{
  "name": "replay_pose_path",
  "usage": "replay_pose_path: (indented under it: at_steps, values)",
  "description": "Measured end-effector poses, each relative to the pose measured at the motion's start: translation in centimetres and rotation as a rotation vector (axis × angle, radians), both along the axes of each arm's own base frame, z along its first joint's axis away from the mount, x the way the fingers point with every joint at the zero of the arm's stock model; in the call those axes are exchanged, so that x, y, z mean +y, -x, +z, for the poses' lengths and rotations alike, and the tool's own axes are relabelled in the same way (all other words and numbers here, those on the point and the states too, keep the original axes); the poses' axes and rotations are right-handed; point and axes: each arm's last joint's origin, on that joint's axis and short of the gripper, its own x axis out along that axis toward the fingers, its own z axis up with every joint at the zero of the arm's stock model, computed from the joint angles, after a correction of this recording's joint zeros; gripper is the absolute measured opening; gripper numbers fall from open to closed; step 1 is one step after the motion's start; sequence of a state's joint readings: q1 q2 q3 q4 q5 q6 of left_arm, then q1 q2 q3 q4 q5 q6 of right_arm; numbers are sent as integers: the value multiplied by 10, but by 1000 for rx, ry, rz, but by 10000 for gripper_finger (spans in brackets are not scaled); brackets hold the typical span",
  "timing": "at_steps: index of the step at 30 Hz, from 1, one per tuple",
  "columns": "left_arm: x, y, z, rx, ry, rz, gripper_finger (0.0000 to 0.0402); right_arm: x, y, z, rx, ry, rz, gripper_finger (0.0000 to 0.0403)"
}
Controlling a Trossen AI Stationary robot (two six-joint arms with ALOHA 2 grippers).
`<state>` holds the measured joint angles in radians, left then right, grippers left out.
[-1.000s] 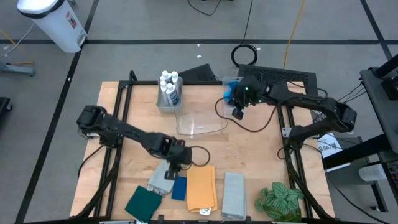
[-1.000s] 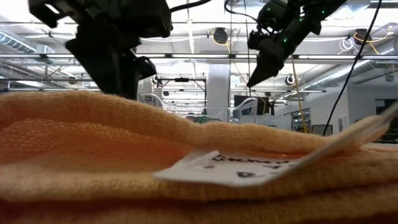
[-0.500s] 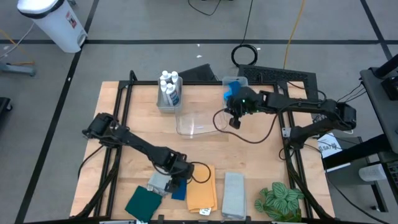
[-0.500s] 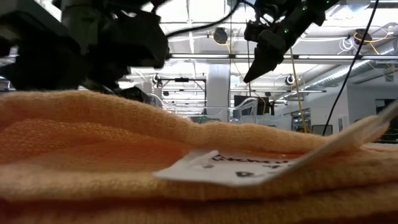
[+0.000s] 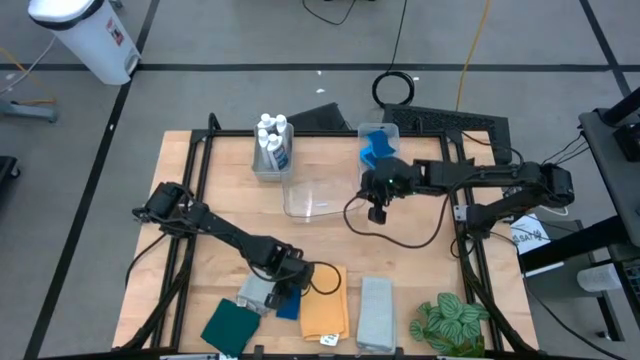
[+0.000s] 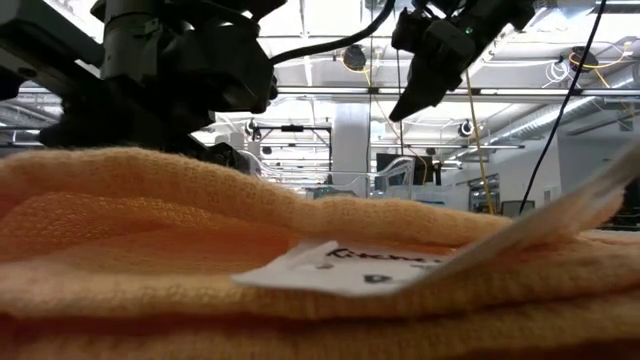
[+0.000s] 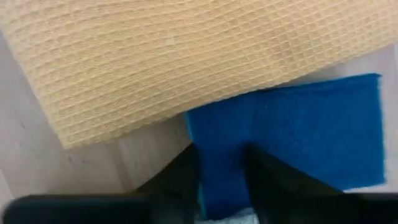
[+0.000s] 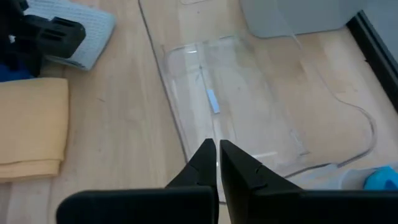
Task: Pick & Place Kitchen Items
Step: Put the blue sponge into the white bin
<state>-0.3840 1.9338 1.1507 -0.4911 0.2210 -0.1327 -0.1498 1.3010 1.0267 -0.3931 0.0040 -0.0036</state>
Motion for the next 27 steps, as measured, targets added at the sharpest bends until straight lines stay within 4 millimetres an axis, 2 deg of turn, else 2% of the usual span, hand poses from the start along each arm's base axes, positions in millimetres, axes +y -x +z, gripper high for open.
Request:
replay_pose_path:
  at_steps: [3, 6, 9, 13, 19, 24, 27]
  values:
    - [2, 0, 0, -11, -26, 8, 64, 1, 0, 0, 0, 1, 4, 0]
    - [6, -1, 8, -8, 4, 40, 15, 0, 0, 0, 1, 6, 3, 0]
    - [6, 1, 24, -37, -24, 68, 13, 0, 2, 3, -8, 14, 7, 0]
    - [5, 6, 66, -153, -73, 77, 7, 2, 9, 12, -42, 20, 13, 0]
    - [14, 17, 112, -297, -221, 142, 8, 4, 27, 33, -125, 38, 21, 0]
    - [30, 15, 125, -359, -362, 172, 8, 7, 41, 40, -190, 60, 30, 0]
    - [43, 9, 131, -386, -419, 160, 6, 7, 47, 31, -221, 78, 35, 0]
